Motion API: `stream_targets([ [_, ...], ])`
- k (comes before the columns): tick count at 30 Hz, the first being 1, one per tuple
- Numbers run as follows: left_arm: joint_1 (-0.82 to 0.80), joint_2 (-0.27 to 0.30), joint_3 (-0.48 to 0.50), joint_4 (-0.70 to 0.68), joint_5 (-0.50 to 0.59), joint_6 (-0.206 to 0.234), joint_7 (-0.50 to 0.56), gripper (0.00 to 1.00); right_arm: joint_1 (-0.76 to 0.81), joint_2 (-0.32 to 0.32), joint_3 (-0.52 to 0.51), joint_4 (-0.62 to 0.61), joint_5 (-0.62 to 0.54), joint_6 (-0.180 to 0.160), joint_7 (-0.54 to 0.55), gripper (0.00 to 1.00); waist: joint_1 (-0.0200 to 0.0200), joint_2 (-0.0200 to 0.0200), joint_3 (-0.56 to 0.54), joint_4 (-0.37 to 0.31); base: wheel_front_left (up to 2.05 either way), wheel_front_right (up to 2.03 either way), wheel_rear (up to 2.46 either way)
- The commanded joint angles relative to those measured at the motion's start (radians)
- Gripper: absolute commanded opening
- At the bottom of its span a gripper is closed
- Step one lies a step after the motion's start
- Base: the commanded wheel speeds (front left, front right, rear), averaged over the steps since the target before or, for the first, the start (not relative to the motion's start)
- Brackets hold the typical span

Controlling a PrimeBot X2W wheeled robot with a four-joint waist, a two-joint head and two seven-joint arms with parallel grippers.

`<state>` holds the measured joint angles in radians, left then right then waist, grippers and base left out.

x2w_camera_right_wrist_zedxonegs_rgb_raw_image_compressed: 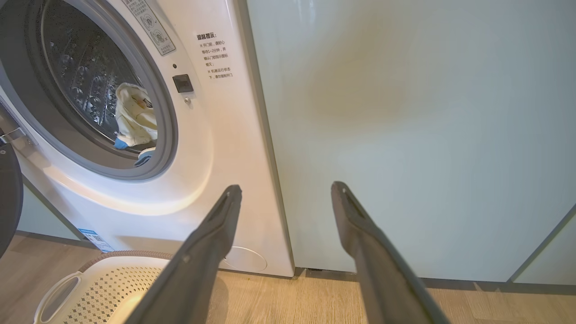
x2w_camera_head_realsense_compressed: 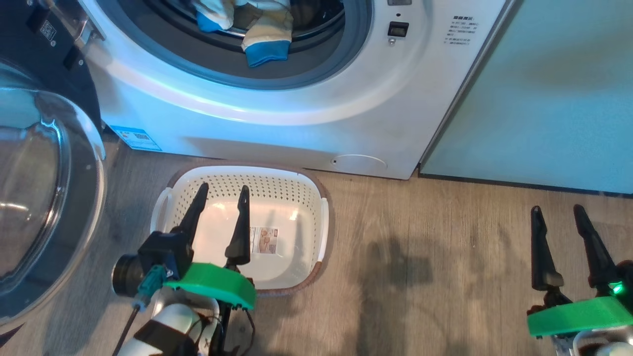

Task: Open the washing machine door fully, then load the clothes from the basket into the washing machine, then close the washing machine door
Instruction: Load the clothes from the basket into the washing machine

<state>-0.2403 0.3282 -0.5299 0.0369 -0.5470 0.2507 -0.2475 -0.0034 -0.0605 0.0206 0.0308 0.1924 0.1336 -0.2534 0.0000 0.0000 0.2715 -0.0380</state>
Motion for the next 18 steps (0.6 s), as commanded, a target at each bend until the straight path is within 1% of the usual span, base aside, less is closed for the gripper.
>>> stream_targets([
  [1, -0.030, 0.013, 0.043, -0.018, 0.006, 0.184, -0.014, 1.00, -0.010, -0.013, 0.019, -0.035, -0.002, -0.003, 0.002, 1.00, 0.0000, 0.0000, 0.006, -0.001, 0.00, 0.00, 0.00],
  [13, -0.111, 0.004, 0.057, 0.041, -0.007, 0.150, -0.013, 1.00, -0.043, -0.014, 0.035, -0.035, 0.011, -0.003, -0.001, 1.00, 0.0000, 0.0000, 0.071, -0.027, 0.00, 0.00, 0.00],
  [18, -0.189, 0.004, 0.065, 0.084, -0.019, 0.121, 0.003, 1.00, -0.070, -0.013, 0.045, -0.034, 0.023, -0.003, -0.004, 1.00, 0.0000, 0.0000, 0.127, -0.049, 0.00, 0.00, 0.00],
])
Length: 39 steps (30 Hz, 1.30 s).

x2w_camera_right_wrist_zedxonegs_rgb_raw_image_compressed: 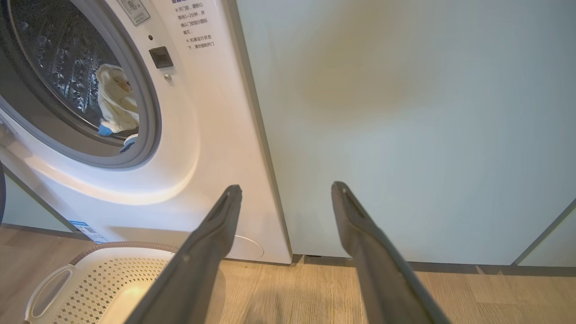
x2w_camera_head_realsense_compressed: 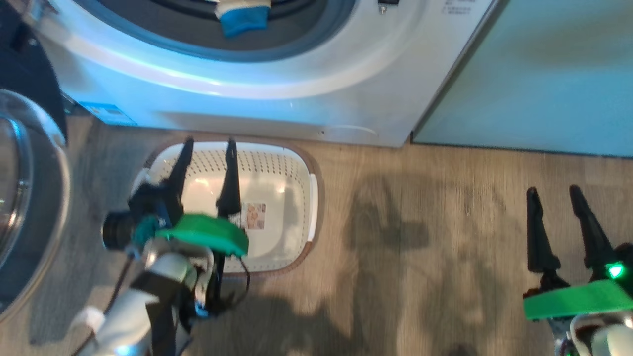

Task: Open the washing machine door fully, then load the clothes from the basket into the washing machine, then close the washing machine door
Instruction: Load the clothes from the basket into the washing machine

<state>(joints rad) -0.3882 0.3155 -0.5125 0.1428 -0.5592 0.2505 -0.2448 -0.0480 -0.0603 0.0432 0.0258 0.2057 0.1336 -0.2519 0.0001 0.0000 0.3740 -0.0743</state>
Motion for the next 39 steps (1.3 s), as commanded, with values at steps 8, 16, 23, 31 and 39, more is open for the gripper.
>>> stream_targets([
  [8, -0.238, 0.042, 0.058, 0.059, -0.006, 0.069, 0.062, 1.00, -0.083, -0.008, 0.038, -0.017, 0.038, -0.003, -0.009, 1.00, -0.0001, 0.0000, 0.127, -0.053, 0.00, 0.00, 0.00],
  [16, -0.436, 0.099, 0.069, 0.132, -0.031, -0.001, 0.200, 1.00, -0.136, 0.002, 0.052, -0.016, 0.071, -0.003, -0.010, 1.00, -0.0001, 0.0000, 0.196, -0.111, 0.00, 0.00, 0.00],
  [23, -0.617, 0.157, 0.066, 0.195, -0.063, -0.071, 0.383, 1.00, -0.166, 0.008, 0.076, -0.011, 0.100, -0.003, -0.010, 1.00, -0.0001, 0.0000, 0.245, -0.156, 0.00, 0.00, 0.00],
  [31, -0.780, 0.217, 0.049, 0.284, -0.067, -0.115, 0.562, 1.00, -0.188, 0.010, 0.108, 0.003, 0.149, -0.003, -0.010, 1.00, -0.0001, 0.0000, 0.275, -0.208, 0.00, 0.00, 0.00],
  [39, -0.868, 0.253, 0.026, 0.365, -0.060, -0.130, 0.686, 1.00, -0.205, 0.010, 0.133, 0.006, 0.185, -0.003, -0.010, 1.00, -0.0001, 0.0000, 0.308, -0.247, 0.00, 0.00, 0.00],
])
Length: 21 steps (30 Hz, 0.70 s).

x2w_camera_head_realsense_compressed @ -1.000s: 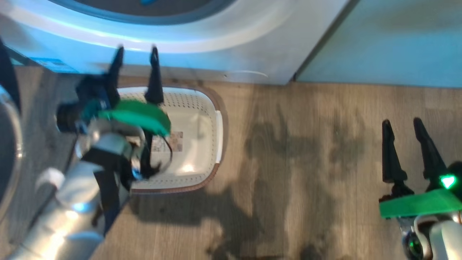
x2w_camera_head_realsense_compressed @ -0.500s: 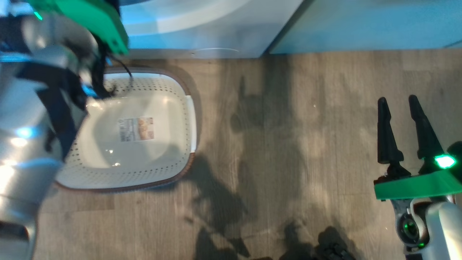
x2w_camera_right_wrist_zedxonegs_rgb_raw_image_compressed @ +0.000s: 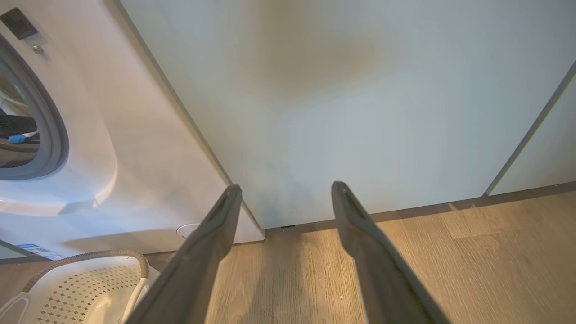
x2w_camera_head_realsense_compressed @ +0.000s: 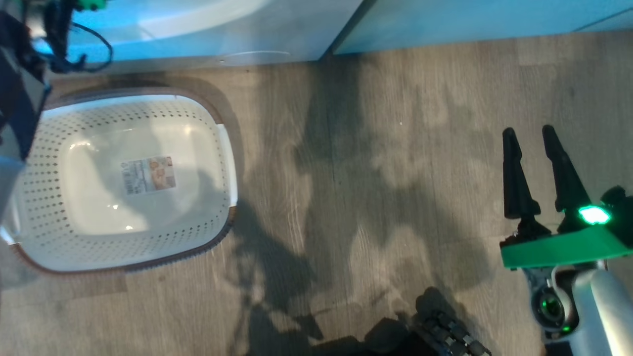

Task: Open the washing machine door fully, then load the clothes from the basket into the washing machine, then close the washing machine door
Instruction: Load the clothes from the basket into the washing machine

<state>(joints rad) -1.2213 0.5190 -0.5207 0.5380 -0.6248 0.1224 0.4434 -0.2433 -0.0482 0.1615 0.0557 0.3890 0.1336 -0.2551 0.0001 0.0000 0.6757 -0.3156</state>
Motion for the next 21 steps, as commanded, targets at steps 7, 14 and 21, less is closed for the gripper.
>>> stream_targets([
  [7, -0.076, 0.067, 0.031, 0.046, 0.010, 0.019, 0.052, 1.00, -0.027, -0.002, 0.023, -0.018, 0.025, -0.003, -0.007, 1.00, -0.0001, 0.0000, 0.035, -0.029, 0.00, 0.00, 0.00],
  [14, -0.098, 0.062, 0.020, 0.082, 0.010, 0.031, 0.093, 0.21, -0.034, -0.002, 0.025, -0.017, 0.032, -0.003, -0.007, 1.00, -0.0001, 0.0000, 0.045, -0.033, 0.00, 0.00, 0.00],
  [21, -0.120, 0.055, 0.007, 0.084, 0.007, 0.026, 0.119, 0.00, -0.043, -0.002, 0.024, -0.020, 0.034, -0.003, -0.007, 1.00, -0.0001, 0.0000, 0.052, -0.027, 0.00, 0.00, 0.00],
])
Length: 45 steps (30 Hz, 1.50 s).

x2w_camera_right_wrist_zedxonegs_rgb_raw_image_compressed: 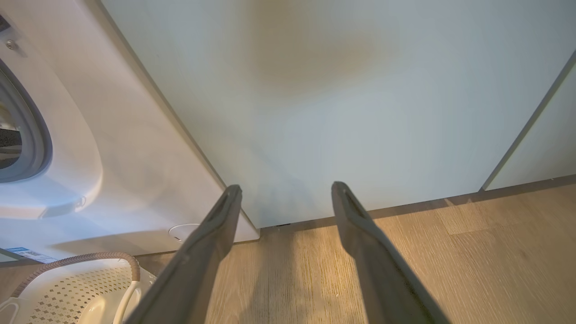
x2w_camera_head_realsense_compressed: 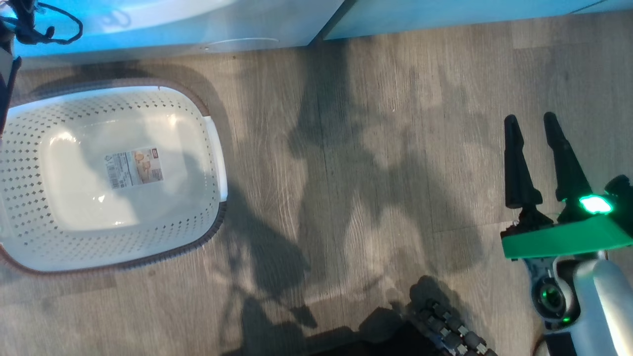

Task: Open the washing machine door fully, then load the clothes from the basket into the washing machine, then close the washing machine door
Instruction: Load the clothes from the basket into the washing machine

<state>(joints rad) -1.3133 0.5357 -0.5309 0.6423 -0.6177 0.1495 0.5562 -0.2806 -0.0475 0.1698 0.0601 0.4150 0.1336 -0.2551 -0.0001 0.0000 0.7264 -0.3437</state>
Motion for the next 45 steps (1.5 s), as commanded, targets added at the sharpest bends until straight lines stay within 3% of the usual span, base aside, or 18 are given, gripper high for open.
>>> stream_targets([
  [1, -0.036, 0.040, 0.020, -0.026, 0.006, 0.003, -0.011, 0.00, -0.007, -0.003, 0.015, -0.025, 0.009, -0.003, -0.007, 1.00, 0.0001, 0.0000, 0.003, 0.002, 0.00, 0.00, 0.00],
  [6, -0.072, 0.053, 0.023, -0.043, 0.046, 0.024, -0.103, 0.00, -0.011, -0.003, 0.016, -0.026, 0.013, -0.003, -0.007, 1.00, 0.0001, 0.0000, 0.011, 0.001, 0.00, 0.00, 0.00],
  [15, -0.160, 0.109, 0.011, -0.018, 0.171, 0.098, -0.279, 0.00, -0.025, -0.003, 0.032, -0.030, 0.035, -0.003, -0.007, 1.00, 0.0001, 0.0000, 0.051, -0.030, 0.00, 0.00, 0.00],
  [24, -0.266, 0.154, -0.001, 0.008, 0.243, 0.086, -0.428, 0.00, -0.044, -0.003, 0.040, -0.029, 0.062, -0.003, -0.007, 1.00, 0.0001, 0.0000, 0.108, -0.072, 0.00, 0.00, 0.00],
  [33, -0.355, 0.126, 0.004, 0.080, 0.250, 0.075, -0.545, 0.00, -0.058, -0.003, 0.053, -0.029, 0.073, -0.003, -0.007, 1.00, 0.0001, 0.0000, 0.142, -0.080, 0.00, 0.00, 0.00],
  [35, -0.359, 0.113, 0.004, 0.105, 0.241, 0.069, -0.543, 0.47, -0.060, -0.003, 0.053, -0.028, 0.072, -0.003, -0.007, 1.00, 0.0001, 0.0000, 0.143, -0.077, 0.00, 0.00, 0.00],
  [36, -0.361, 0.106, 0.005, 0.114, 0.233, 0.064, -0.545, 0.91, -0.061, -0.003, 0.053, -0.027, 0.071, -0.003, -0.007, 1.00, 0.0001, 0.0000, 0.143, -0.075, 0.00, 0.00, 0.00],
  [37, -0.363, 0.101, 0.003, 0.123, 0.232, 0.060, -0.548, 1.00, -0.061, -0.003, 0.051, -0.027, 0.070, -0.003, -0.007, 1.00, 0.0001, 0.0000, 0.143, -0.072, 0.00, 0.00, 0.00],
  [45, -0.352, 0.053, 0.000, 0.174, 0.199, 0.038, -0.574, 1.00, -0.065, -0.003, 0.033, -0.025, 0.056, -0.003, -0.007, 1.00, 0.0001, 0.0000, 0.129, -0.042, 0.00, 0.00, 0.00],
])
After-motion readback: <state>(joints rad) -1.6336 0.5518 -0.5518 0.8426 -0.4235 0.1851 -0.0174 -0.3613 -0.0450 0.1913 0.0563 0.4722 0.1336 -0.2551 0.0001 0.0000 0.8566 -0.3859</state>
